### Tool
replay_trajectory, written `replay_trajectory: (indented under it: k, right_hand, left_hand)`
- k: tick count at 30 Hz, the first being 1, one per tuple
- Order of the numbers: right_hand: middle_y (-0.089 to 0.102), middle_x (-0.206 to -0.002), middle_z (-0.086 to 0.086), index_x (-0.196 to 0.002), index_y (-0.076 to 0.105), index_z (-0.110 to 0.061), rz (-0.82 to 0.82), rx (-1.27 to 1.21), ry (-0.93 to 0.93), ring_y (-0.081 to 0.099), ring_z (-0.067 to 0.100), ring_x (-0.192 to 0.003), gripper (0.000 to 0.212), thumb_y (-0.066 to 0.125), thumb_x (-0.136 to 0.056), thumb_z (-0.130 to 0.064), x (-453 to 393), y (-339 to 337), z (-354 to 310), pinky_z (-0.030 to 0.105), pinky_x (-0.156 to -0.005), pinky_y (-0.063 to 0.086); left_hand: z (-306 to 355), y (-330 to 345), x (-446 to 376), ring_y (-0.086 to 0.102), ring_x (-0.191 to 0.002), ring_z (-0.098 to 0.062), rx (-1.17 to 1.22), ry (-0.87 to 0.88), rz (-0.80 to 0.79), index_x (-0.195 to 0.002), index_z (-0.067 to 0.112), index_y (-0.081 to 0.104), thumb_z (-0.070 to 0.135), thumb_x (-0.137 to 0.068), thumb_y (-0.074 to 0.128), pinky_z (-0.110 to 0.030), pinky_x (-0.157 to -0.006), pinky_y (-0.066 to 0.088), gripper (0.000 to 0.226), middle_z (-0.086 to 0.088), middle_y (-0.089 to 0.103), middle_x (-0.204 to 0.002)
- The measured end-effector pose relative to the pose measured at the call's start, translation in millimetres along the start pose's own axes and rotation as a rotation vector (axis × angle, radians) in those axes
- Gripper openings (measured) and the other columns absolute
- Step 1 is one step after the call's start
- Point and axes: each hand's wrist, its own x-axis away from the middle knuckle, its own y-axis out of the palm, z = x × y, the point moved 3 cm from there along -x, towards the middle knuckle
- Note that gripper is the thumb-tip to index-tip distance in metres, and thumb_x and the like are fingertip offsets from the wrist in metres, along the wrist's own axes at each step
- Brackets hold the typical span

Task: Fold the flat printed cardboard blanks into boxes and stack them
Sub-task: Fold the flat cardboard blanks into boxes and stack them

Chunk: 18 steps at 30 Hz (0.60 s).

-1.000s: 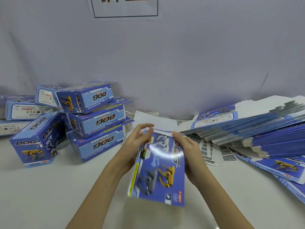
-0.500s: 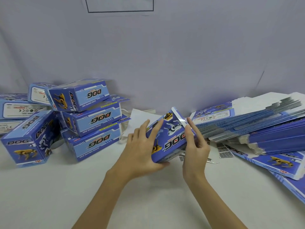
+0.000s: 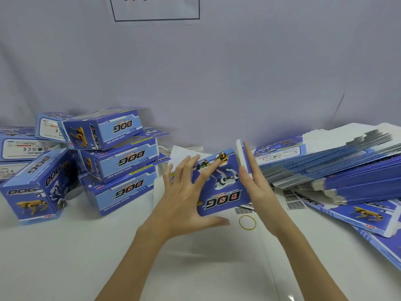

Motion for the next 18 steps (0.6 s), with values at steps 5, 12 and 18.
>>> replay_trajectory:
  k: [5, 12, 18]
  right_hand:
    - [0.038, -0.161, -0.006, -0.159, 0.019, -0.062, -0.153, 0.080, -0.051, 0.050, 0.014, -0.145, 0.059, 0.046, -0.113, -0.036, 7, 33, 1, 0.050, -0.117, 0.046]
    - [0.066, -0.137, -0.013, -0.152, 0.043, -0.056, -0.088, -0.072, -0.045, 0.067, 0.018, -0.126, 0.056, 0.057, -0.098, -0.053, 4, 35, -4, 0.031, -0.092, 0.061]
    - [0.065, -0.140, 0.002, -0.152, 0.048, -0.054, -0.019, 0.016, -0.101, 0.070, 0.024, -0.121, 0.050, 0.057, -0.105, -0.038, 5, 33, -1, 0.042, -0.088, 0.065]
  left_hand:
    - [23, -8, -5, 0.035, -0.146, -0.028, -0.066, -0.011, 0.234, -0.161, 0.022, 0.024, 0.084, -0.073, 0.060, -0.063, -0.116, 0.027, 0.114, -0.007, 0.035, -0.159]
    - [14, -11, -5, 0.035, -0.138, -0.025, -0.099, -0.037, 0.238, -0.165, 0.013, 0.014, 0.084, -0.070, 0.061, -0.063, -0.114, 0.033, 0.127, -0.007, 0.037, -0.150]
    - [13, -16, -5, 0.034, -0.138, -0.025, -0.178, -0.030, 0.278, -0.164, 0.008, 0.022, 0.086, -0.070, 0.059, -0.052, -0.117, 0.023, 0.127, -0.007, 0.035, -0.148]
